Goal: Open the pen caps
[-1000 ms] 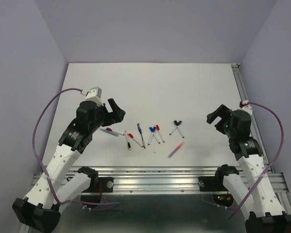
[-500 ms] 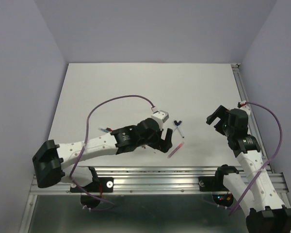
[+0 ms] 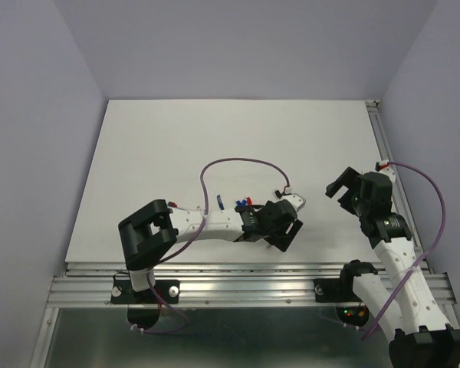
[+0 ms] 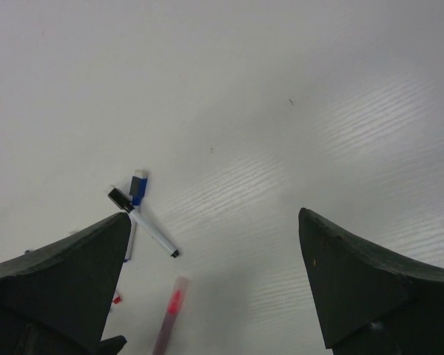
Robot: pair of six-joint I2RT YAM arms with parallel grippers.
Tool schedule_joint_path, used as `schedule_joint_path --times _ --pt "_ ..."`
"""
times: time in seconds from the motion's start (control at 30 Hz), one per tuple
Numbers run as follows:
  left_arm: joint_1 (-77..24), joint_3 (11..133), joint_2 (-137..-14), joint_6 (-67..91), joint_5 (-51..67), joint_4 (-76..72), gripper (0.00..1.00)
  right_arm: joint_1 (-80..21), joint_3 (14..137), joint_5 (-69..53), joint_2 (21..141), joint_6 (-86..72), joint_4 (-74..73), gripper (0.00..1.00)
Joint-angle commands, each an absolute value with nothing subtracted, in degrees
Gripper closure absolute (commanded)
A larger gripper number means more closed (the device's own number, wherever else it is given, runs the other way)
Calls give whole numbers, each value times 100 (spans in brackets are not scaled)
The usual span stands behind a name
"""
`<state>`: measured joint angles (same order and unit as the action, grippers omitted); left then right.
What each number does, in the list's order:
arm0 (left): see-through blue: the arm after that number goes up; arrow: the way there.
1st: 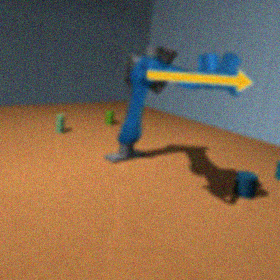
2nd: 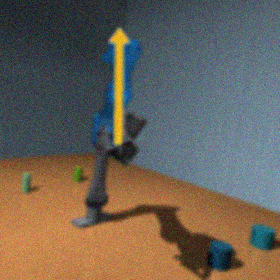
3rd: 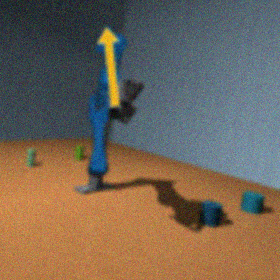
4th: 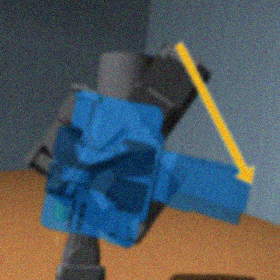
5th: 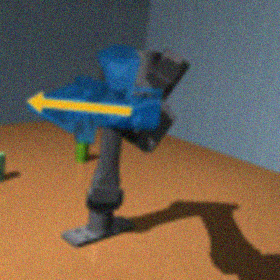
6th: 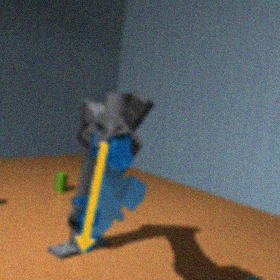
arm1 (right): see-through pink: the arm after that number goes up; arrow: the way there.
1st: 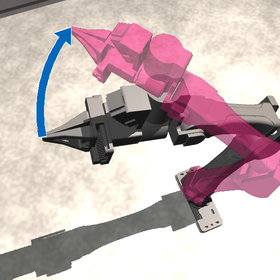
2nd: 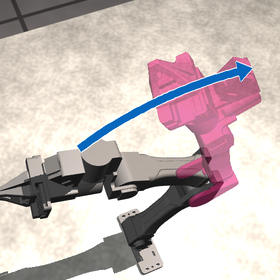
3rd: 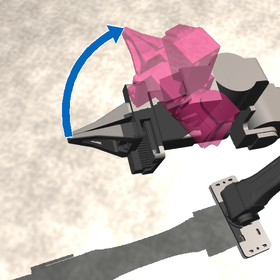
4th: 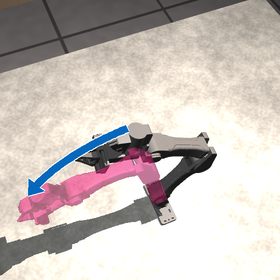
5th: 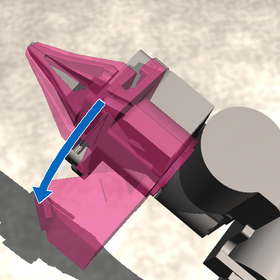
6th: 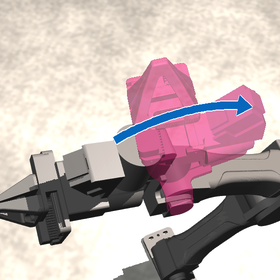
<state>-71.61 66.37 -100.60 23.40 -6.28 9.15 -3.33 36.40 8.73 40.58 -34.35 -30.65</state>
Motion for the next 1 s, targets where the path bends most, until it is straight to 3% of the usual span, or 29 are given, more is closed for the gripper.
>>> schedule_joint_path --times 0.0,0.07,0.5,0.67,0.9,0.97 --pt "-7181 7110 -10160 2180 -853 967 21 -299 3771 809 3990 -3454 -2988 0" --pt "-7181 7137 -10327 2101 -791 967 31 -308 3788 809 3990 -3445 -2988 0" --pt "-7225 7163 -10916 2118 -1011 1081 36 -308 3779 817 3955 -3454 -2971 0" --pt "-7251 7225 -11118 2118 -1134 1099 51 -308 3779 809 3955 -3454 -2962 0" --pt "-7427 7225 -11276 1951 -1125 1177 62 -299 3779 809 3929 -3445 -2962 0" --pt "-7444 7172 -11276 1951 -1134 1221 74 -299 3779 800 3929 -3454 -2979 0"
